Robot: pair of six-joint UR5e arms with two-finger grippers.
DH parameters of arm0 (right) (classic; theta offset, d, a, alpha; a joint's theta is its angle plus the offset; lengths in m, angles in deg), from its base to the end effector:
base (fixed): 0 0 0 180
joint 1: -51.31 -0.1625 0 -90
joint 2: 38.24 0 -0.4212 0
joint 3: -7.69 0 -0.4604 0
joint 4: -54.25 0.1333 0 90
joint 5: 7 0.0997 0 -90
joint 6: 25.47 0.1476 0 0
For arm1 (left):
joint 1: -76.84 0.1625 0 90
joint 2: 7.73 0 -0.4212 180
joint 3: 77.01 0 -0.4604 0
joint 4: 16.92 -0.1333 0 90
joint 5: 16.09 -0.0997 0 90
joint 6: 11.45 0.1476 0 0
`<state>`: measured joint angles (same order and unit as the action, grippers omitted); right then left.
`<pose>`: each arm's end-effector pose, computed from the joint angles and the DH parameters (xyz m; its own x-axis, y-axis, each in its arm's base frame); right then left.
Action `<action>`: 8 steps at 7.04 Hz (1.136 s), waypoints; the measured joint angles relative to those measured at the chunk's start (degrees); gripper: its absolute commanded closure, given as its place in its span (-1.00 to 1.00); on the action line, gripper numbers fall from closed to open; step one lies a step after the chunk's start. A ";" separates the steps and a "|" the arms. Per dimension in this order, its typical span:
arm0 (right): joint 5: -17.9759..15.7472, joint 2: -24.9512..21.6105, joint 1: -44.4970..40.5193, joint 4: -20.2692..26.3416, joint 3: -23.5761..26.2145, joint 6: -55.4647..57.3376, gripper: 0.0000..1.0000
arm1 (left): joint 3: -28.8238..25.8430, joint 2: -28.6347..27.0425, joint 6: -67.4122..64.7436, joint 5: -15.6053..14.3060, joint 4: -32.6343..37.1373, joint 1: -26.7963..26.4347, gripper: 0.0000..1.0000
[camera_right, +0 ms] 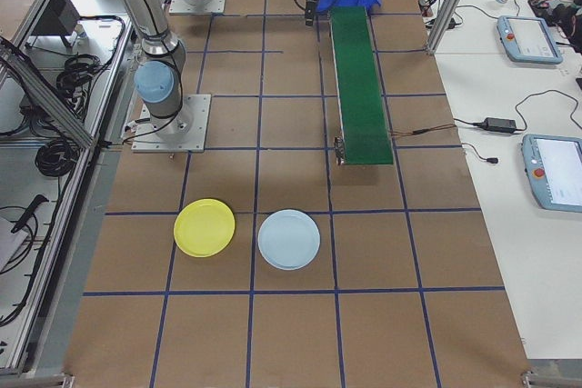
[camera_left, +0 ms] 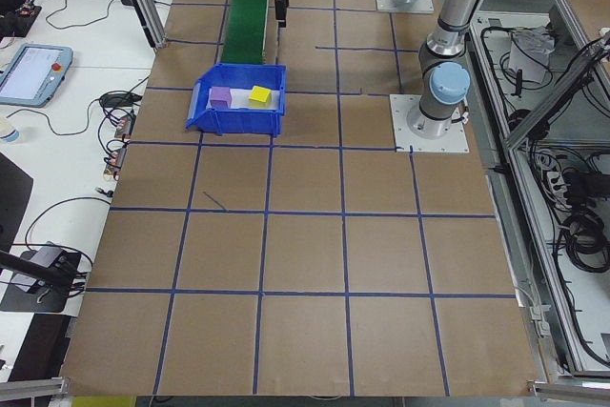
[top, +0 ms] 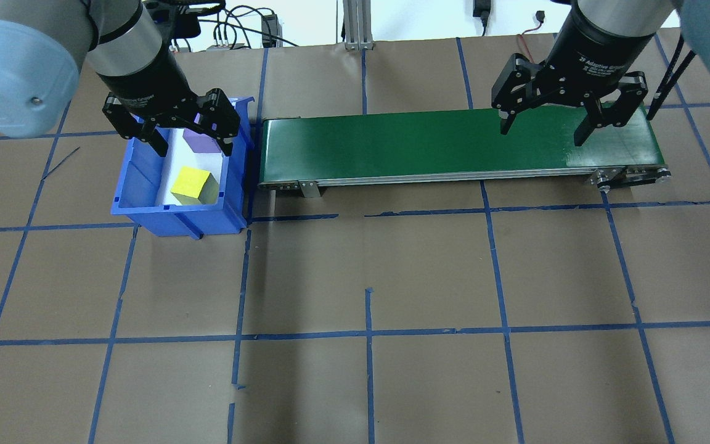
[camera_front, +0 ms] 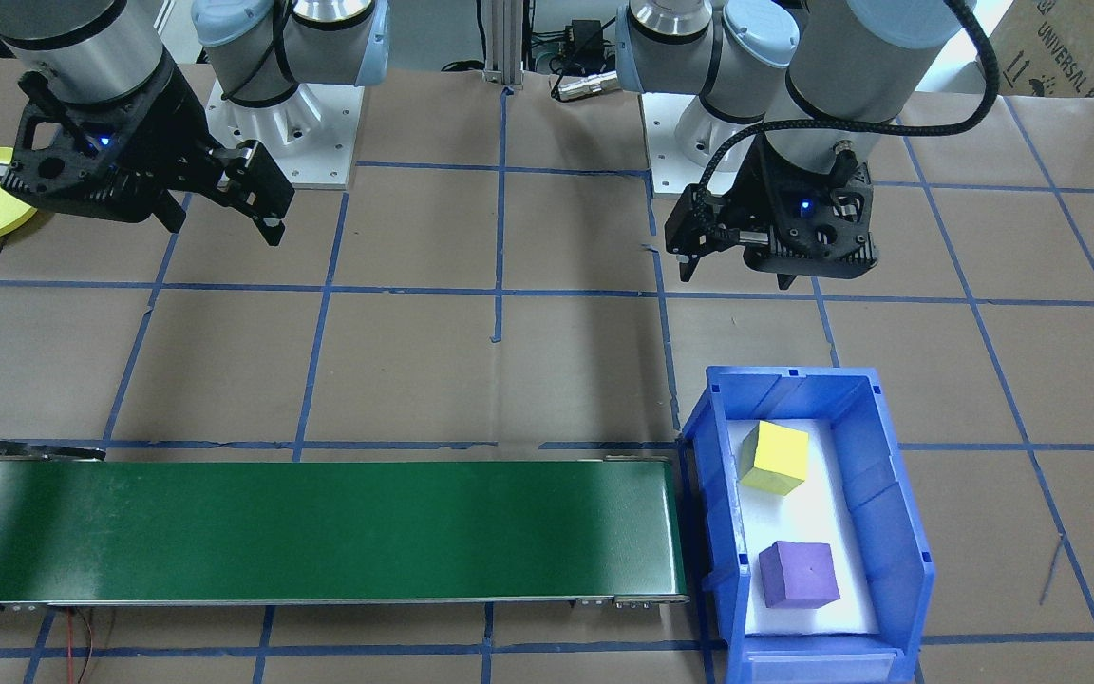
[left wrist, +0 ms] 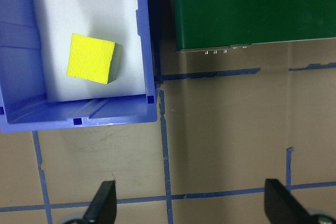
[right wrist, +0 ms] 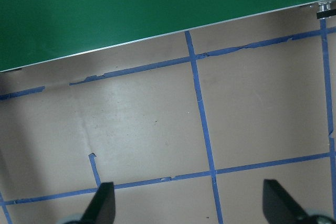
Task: Move block left to right into plate
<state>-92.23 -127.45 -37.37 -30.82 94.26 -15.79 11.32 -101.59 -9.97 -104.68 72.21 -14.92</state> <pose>0.1326 -0.5627 0.4539 -0.9781 0.1939 -0.0752 0.1902 0.9803 0.0534 -0.1548 -0.5802 0.4153 -0.9981 0.0559 0.0252 0.0565 0.9982 0.0224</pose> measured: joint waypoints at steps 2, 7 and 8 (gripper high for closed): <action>-1.64 -0.05 0.14 0.07 -0.05 0.01 -1.00 | -0.13 -0.08 0.23 0.02 -0.21 0.87 -1.00; -3.12 -0.07 0.22 0.11 0.00 0.01 -1.00 | 1.64 -10.07 9.48 0.65 -12.61 14.54 -1.00; -3.09 -0.08 0.04 -0.03 0.03 -0.56 -1.00 | 2.66 -12.48 10.01 0.79 -15.70 14.85 -1.00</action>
<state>-95.32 -127.53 -37.33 -30.85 94.29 -16.36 13.98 -114.08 0.04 -103.89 56.50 -0.07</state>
